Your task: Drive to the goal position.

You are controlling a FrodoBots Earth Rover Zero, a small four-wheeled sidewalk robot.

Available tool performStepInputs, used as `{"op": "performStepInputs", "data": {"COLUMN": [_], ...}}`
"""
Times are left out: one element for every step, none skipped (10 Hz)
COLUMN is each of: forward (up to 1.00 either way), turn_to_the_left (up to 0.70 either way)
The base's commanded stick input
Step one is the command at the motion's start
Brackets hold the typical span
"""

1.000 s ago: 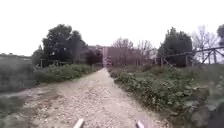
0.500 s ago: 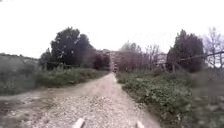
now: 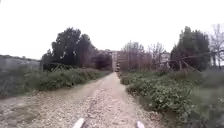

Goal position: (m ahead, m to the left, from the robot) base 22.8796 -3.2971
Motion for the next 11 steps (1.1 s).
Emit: {"op": "performStepInputs", "data": {"forward": [0.70, 0.70, 0.70, 0.70, 0.70, 0.70, 0.70, 0.70, 0.70, 0.70, 0.70], "turn_to_the_left": [0.00, 0.00, 0.00, 0.00, 0.00, 0.00, 0.00, 0.00, 0.00, 0.00, 0.00]}}
